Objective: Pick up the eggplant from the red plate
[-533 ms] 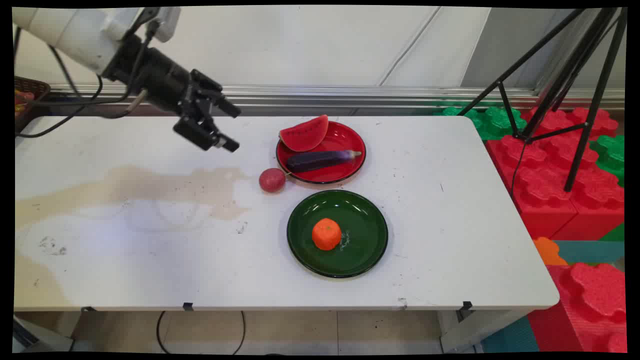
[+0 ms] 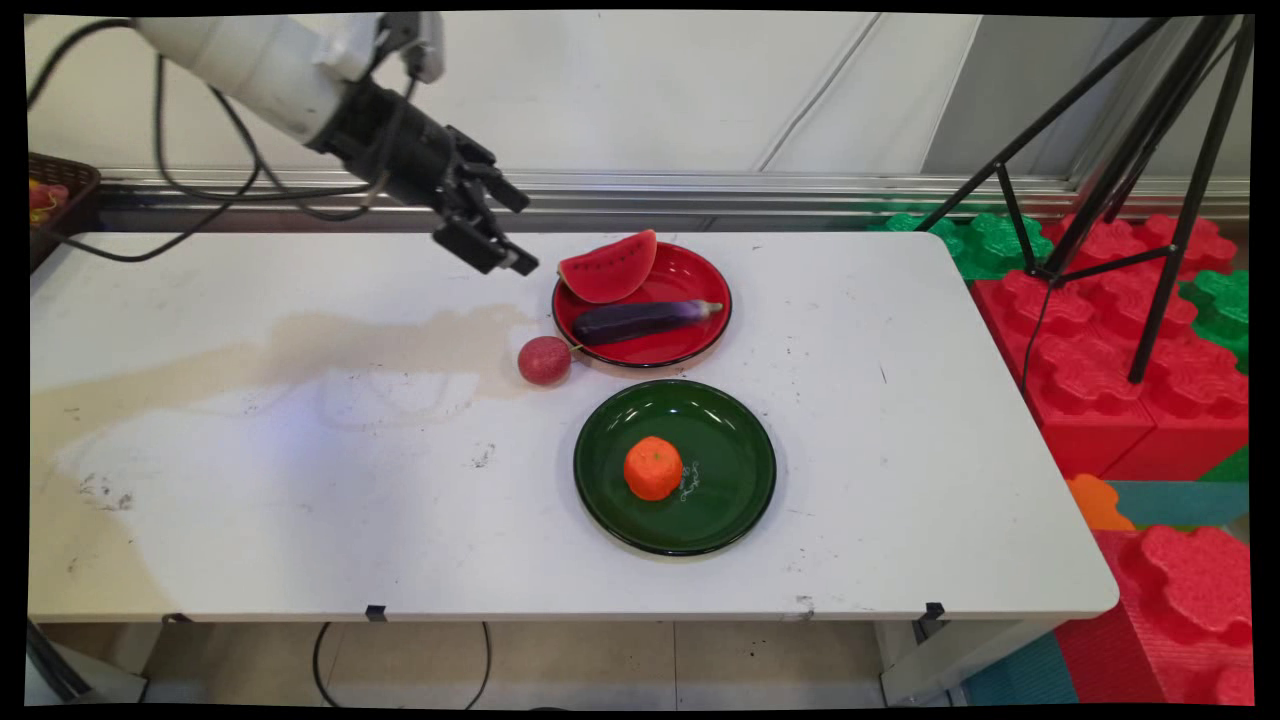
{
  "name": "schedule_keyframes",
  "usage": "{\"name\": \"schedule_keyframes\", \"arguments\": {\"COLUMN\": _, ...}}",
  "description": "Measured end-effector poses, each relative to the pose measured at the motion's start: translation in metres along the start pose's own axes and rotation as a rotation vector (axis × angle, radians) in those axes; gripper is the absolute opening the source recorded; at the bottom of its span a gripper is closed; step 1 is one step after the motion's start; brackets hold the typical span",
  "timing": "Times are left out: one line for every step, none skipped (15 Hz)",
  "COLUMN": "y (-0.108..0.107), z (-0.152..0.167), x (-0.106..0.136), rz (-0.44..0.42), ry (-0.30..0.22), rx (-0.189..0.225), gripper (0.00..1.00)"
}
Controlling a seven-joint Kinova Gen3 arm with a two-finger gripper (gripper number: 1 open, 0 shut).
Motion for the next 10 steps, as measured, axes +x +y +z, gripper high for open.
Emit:
{"name": "schedule_keyframes", "arguments": {"y": -0.002, "z": 0.006, "x": 0.001, "rz": -0.002, "ry": -0.004, "rx": 0.005, "gripper": 1.0}}
{"name": "schedule_keyframes", "arguments": {"y": -0.006, "z": 0.014, "x": 0.002, "rz": -0.004, "ry": -0.012, "rx": 0.012, "gripper": 1.0}}
{"name": "schedule_keyframes", "arguments": {"y": -0.009, "z": 0.023, "x": 0.004, "rz": -0.008, "ry": -0.019, "rx": 0.019, "gripper": 1.0}}
{"name": "schedule_keyframes", "arguments": {"y": -0.013, "z": 0.034, "x": 0.005, "rz": -0.011, "ry": -0.03, "rx": 0.026, "gripper": 1.0}}
{"name": "schedule_keyframes", "arguments": {"y": -0.016, "z": 0.045, "x": 0.007, "rz": -0.014, "ry": -0.041, "rx": 0.032, "gripper": 1.0}}
{"name": "schedule_keyframes", "arguments": {"y": -0.019, "z": 0.054, "x": 0.009, "rz": -0.017, "ry": -0.051, "rx": 0.036, "gripper": 1.0}}
{"name": "schedule_keyframes", "arguments": {"y": -0.021, "z": 0.062, "x": 0.011, "rz": -0.02, "ry": -0.058, "rx": 0.04, "gripper": 1.0}}
{"name": "schedule_keyframes", "arguments": {"y": -0.023, "z": 0.07, "x": 0.013, "rz": -0.023, "ry": -0.066, "rx": 0.043, "gripper": 1.0}}
{"name": "schedule_keyframes", "arguments": {"y": -0.025, "z": 0.076, "x": 0.014, "rz": -0.026, "ry": -0.073, "rx": 0.046, "gripper": 1.0}}
{"name": "schedule_keyframes", "arguments": {"y": -0.027, "z": 0.085, "x": 0.016, "rz": -0.03, "ry": -0.083, "rx": 0.048, "gripper": 1.0}}
